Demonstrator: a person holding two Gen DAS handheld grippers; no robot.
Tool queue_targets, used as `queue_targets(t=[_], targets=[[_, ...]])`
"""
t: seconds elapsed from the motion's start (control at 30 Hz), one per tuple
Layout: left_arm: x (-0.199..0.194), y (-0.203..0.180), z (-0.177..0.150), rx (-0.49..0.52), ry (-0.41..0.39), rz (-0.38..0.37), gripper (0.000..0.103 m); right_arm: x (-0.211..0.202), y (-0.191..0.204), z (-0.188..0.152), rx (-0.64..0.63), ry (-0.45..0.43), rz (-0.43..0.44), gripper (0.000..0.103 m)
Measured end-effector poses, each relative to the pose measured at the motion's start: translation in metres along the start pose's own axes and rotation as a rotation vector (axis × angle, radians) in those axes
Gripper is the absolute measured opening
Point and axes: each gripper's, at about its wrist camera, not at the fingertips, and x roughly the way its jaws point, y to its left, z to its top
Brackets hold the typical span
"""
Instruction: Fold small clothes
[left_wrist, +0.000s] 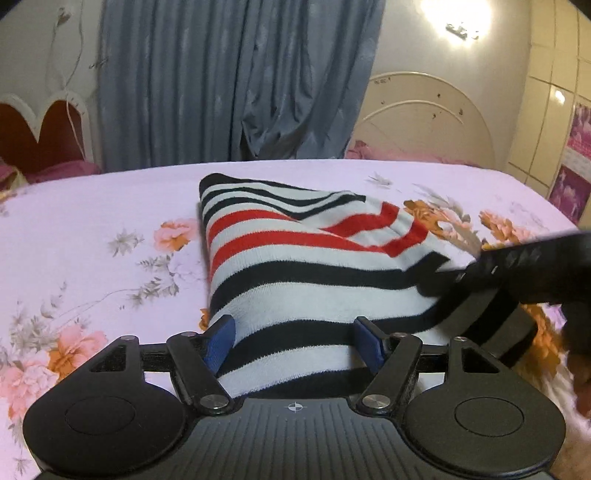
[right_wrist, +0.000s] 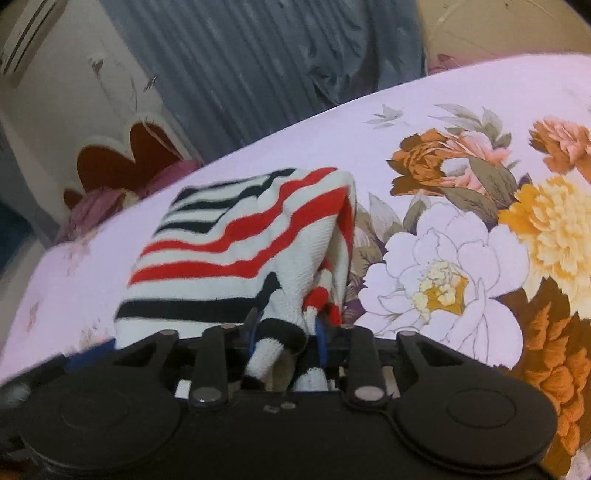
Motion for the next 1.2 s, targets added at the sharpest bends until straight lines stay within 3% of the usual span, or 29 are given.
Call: queue_targets(t=[0.1, 0.2, 0.37, 0.5, 0.63, 0.83, 0.97, 1.2], targets=[[-0.005, 0.003, 0.001, -0.013, 0.004, -0.017, 0.069, -0.018, -0.004, -0.001, 0.030, -0.003, 0.011, 0.041], [-0.006, 0.003, -0.001, 0.002, 0.002, -0.022, 0.069, -0.034, -0.003, -0.011, 0.022, 0.003, 0.010, 0.041], [-0.005, 0.008, -0.003, 0.016, 0.019, -0.032, 0.069, -0.042, -0.003, -0.034, -0.023, 0.033, -0.048, 0.023], [-0.003, 0.013, -0.007, 0.024, 0.035, -0.040, 0.069, -0.047, -0.012, -0.044, 0.024, 0.033, -0.052, 0.021], [-0.001, 0.014, -0.012, 0.056, 0.040, -0.040, 0.071, -0.040, -0.028, -0.053, 0.091, 0.049, -0.056, 0.028], [-0.010, 0.018, -0.001, 0.017, 0.061, -0.042, 0.071, -0.058, -0.017, -0.048, 0.038, 0.054, -0.087, 0.030], [-0.021, 0.018, 0.013, 0.022, 0.022, -0.031, 0.071, -0.076, -0.001, -0.026, 0.023, -0.027, -0.073, 0.033], [-0.014, 0.010, 0.048, 0.032, -0.001, -0.048, 0.071, -0.055, 0.038, 0.013, -0.121, -0.075, -0.096, 0.032]])
